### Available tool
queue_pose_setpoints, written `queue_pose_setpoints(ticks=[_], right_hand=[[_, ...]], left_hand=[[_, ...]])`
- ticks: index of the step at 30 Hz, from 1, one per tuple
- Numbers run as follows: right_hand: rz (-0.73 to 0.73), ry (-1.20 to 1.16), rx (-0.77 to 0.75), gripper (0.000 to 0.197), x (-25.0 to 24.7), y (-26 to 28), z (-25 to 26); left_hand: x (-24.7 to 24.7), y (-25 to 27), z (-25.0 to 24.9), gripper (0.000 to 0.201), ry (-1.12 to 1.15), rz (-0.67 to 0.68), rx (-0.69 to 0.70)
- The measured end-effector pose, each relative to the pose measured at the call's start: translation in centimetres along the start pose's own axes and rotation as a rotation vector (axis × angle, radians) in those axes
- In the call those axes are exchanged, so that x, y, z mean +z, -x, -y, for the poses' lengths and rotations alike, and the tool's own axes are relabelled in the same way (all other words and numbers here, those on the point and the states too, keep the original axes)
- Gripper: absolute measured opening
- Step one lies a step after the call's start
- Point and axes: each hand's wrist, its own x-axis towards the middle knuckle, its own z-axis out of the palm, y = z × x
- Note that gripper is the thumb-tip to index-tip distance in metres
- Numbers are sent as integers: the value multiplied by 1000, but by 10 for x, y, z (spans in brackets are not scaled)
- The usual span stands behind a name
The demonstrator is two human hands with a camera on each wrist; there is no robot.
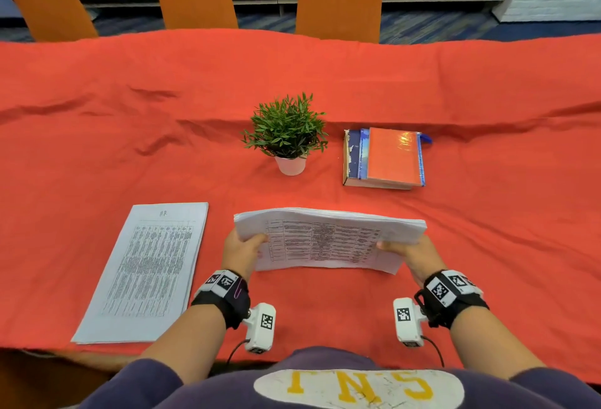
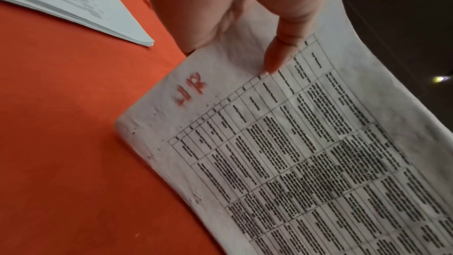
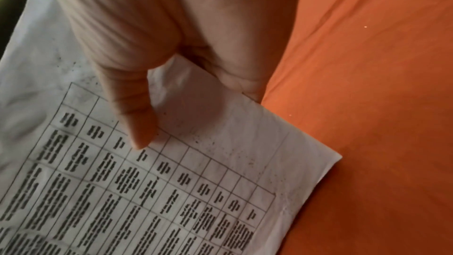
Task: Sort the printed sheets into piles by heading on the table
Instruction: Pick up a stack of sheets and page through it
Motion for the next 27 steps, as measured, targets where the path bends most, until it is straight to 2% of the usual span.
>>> queue_pose_setpoints(ticks=[3, 5, 7, 9, 11, 13, 14, 16, 18, 19, 21, 22, 24, 27], right_hand=[[9, 56, 53, 86, 0, -1, -13], [2, 65, 76, 86, -2, -4, -17], [-16, 56, 88, 81, -7, -5, -14], [-43, 96, 56, 92, -11, -3, 4], [-126, 259, -53, 95, -11, 1, 35], [-176, 440, -258, 97, -8, 2, 71], [-146, 528, -376, 99, -1, 3, 88], [20, 685, -538, 98, 25, 9, 119], [239, 762, -557, 86, 54, 12, 139], [311, 767, -530, 71, 64, 11, 141], [371, 744, -511, 23, 77, 13, 147], [368, 709, -493, 16, 76, 13, 148], [335, 612, -444, 27, 67, 14, 147], [244, 357, -345, 18, 48, 16, 140]], left_hand=[[1, 4, 10, 25, -16, 28, -31], [2, 6, 9, 24, -27, 38, -34], [3, 7, 1, 26, -66, 51, -1], [5, 8, -15, 24, -139, 77, 71], [8, 9, -33, 21, -226, 125, 174], [11, 12, -52, 20, -346, 153, 294], [14, 14, -62, 19, -413, 167, 359], [22, 19, -81, 17, -560, 218, 505], [34, 30, -101, 9, -700, 275, 652], [39, 36, -109, 11, -740, 297, 711], [44, 45, -121, 12, -769, 316, 773], [43, 48, -125, 15, -769, 303, 785], [32, 47, -130, 19, -702, 248, 753], [15, 42, -125, 13, -403, 186, 598]])
